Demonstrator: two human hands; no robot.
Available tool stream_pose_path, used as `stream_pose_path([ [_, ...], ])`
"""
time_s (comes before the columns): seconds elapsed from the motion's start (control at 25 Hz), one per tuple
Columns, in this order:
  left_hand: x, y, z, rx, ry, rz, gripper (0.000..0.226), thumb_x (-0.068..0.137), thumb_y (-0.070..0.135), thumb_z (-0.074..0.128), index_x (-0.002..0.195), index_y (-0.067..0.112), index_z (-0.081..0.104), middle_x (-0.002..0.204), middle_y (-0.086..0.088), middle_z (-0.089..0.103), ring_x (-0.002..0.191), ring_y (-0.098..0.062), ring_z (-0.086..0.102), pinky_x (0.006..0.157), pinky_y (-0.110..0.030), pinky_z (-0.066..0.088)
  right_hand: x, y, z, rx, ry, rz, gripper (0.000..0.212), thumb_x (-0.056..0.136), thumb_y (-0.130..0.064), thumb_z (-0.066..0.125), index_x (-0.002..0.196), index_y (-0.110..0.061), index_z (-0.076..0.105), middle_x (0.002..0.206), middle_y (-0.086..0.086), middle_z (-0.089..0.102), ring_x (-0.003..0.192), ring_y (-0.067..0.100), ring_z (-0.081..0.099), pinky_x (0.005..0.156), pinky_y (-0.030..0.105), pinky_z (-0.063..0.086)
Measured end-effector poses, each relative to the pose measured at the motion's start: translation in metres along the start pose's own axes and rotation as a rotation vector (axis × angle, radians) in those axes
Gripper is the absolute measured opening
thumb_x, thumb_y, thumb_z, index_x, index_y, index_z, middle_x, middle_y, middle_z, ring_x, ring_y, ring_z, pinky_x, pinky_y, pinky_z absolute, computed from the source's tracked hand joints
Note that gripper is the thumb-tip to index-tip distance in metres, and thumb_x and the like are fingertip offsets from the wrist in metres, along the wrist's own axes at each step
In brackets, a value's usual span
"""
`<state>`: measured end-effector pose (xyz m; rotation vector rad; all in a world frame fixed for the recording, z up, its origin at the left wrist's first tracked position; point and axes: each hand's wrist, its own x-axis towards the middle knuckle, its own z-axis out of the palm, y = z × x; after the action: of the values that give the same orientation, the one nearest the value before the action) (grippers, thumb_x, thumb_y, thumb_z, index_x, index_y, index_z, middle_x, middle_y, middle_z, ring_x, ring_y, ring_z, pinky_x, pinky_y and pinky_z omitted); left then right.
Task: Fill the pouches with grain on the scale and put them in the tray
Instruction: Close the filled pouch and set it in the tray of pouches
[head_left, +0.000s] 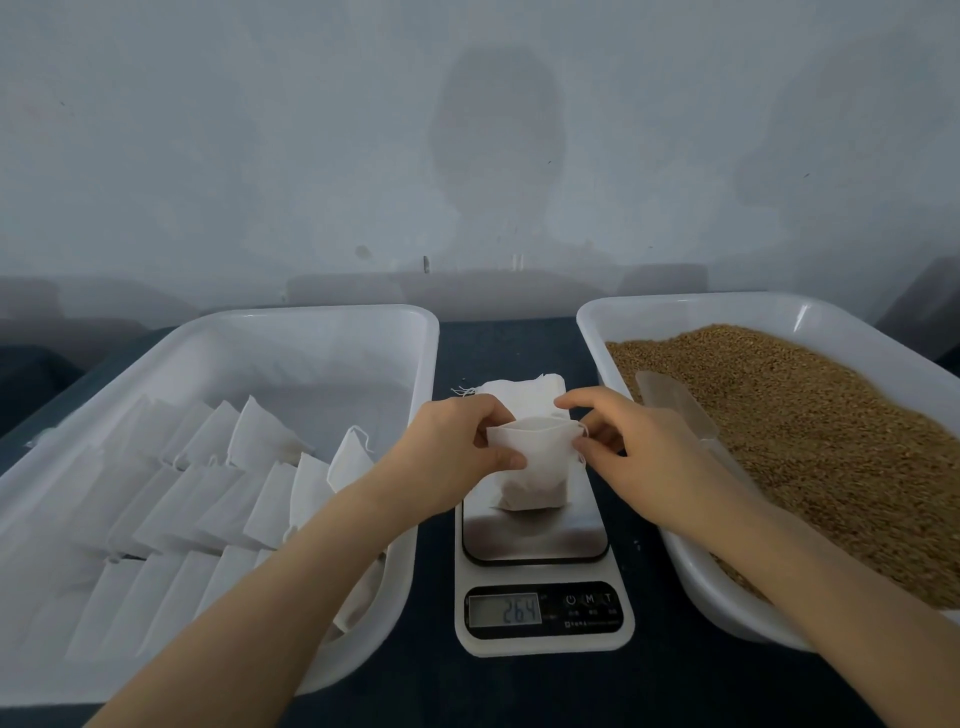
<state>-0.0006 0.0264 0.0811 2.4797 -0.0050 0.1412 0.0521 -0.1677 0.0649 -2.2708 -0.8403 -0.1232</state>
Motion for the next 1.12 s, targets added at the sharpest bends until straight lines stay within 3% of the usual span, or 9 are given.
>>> stream_pose_path([
  [0.56,-0.0001,0.0004,0.0014,-0.004,-0.033,-0.014,0.024,0.083,0.031,0.072,0.103,0.025,0.061,0.078,0.019,0.052,0.070,0.000,0.050,0.056,-0.005,0.036,-0.0007,-0.0031,-0.0014,-0.016,-0.011,0.016,0.036,0.091,-0.015,0.059,0.123,-0.030,0.055,0.081,-0.018,0.060,0.080,-0.009,0.056,0.067,0.002,0.042],
  [0.8,-0.0043,0.0017,0.0061,0.025,-0.085,0.045,0.011,0.082,0.033,0.072,0.083,0.029,0.062,0.074,0.012,0.058,0.068,-0.005,0.052,0.057,-0.013,0.035,-0.0022,-0.0074,-0.0035,-0.031,-0.115,-0.010,0.020,0.083,-0.029,0.070,0.103,-0.032,0.065,0.081,-0.013,0.061,0.077,-0.003,0.054,0.066,0.014,0.042],
  [0.96,-0.0056,0.0013,0.0065,0.021,-0.050,0.050,0.021,0.085,0.035,0.068,0.069,0.032,0.054,0.070,0.010,0.058,0.064,-0.005,0.053,0.055,-0.015,0.039,-0.0007,-0.0051,-0.0013,-0.115,-0.184,-0.007,0.009,0.084,-0.033,0.067,0.090,-0.027,0.066,0.076,-0.006,0.061,0.067,0.005,0.056,0.062,0.020,0.045],
  [1.12,-0.0084,0.0016,0.0080,-0.079,-0.063,0.069,0.015,0.077,0.041,0.075,0.079,0.037,0.060,0.069,0.016,0.062,0.062,0.004,0.055,0.057,-0.008,0.040,-0.0009,-0.0029,-0.0014,-0.103,-0.148,-0.024,0.014,0.087,-0.031,0.065,0.083,-0.018,0.070,0.064,0.000,0.060,0.064,0.008,0.054,0.058,0.021,0.039],
])
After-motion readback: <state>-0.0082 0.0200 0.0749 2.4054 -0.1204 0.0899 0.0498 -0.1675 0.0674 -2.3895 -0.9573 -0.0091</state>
